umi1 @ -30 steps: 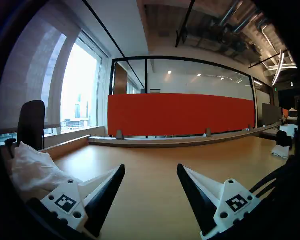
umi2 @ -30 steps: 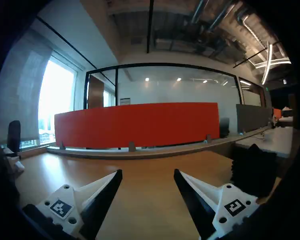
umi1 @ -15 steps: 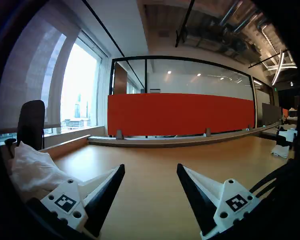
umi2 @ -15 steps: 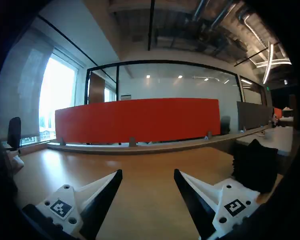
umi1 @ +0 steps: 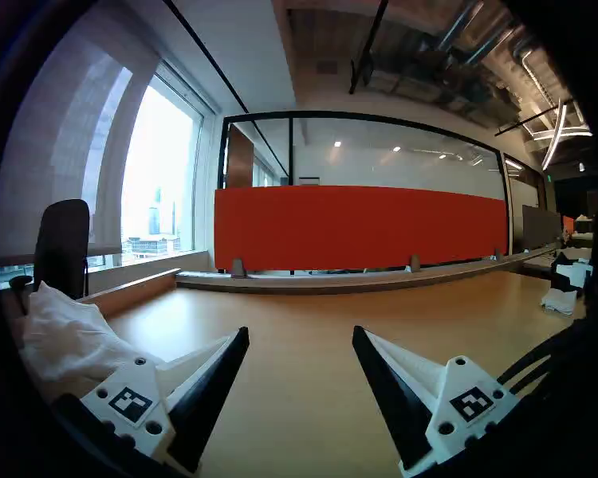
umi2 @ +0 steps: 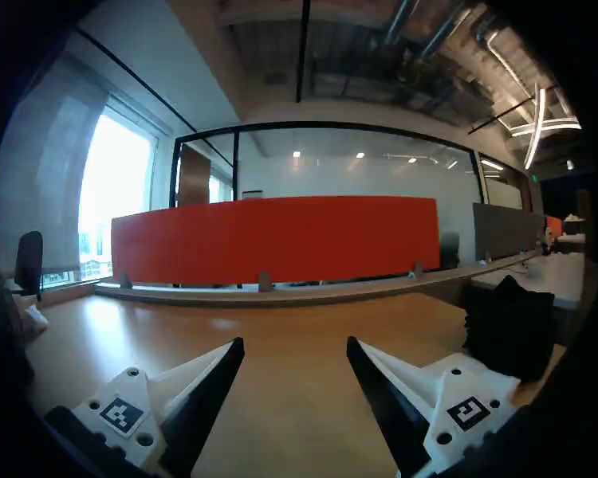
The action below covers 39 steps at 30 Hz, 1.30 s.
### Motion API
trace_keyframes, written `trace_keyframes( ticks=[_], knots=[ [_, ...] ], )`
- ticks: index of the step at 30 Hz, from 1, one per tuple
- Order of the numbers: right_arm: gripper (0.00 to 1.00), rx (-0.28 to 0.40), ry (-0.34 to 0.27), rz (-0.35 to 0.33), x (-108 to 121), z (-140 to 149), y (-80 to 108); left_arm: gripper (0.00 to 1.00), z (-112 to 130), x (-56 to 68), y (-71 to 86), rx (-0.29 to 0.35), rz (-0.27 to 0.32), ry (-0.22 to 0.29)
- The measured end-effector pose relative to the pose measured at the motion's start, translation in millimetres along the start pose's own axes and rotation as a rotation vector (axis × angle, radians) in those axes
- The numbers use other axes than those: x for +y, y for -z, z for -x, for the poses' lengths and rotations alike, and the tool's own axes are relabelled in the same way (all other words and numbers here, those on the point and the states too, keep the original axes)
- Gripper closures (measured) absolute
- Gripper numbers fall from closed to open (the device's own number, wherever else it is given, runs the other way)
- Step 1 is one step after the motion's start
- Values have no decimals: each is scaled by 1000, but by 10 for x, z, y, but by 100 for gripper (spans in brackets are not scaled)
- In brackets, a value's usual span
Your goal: Fold towel
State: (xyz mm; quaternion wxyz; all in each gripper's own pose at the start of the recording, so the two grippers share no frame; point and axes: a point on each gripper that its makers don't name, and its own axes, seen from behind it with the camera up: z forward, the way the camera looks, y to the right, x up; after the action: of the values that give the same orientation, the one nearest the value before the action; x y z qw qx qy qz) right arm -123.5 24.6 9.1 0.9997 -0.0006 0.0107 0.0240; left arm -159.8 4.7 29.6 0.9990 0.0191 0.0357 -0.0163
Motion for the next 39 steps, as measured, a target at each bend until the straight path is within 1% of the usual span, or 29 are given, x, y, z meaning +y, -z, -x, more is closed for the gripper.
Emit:
trace_keyframes(
  ticks=[9, 15, 39],
  knots=[
    [0, -2, 14, -4, -19, -5, -25, 4, 4, 3, 0, 0, 0, 0],
    [0, -4, 39, -12, -70, 28, -27, 4, 1, 3, -3, 0, 0, 0],
    [0, -5, 42, -11, -74, 7, -29, 4, -1, 8, -3, 0, 0, 0]
  ],
)
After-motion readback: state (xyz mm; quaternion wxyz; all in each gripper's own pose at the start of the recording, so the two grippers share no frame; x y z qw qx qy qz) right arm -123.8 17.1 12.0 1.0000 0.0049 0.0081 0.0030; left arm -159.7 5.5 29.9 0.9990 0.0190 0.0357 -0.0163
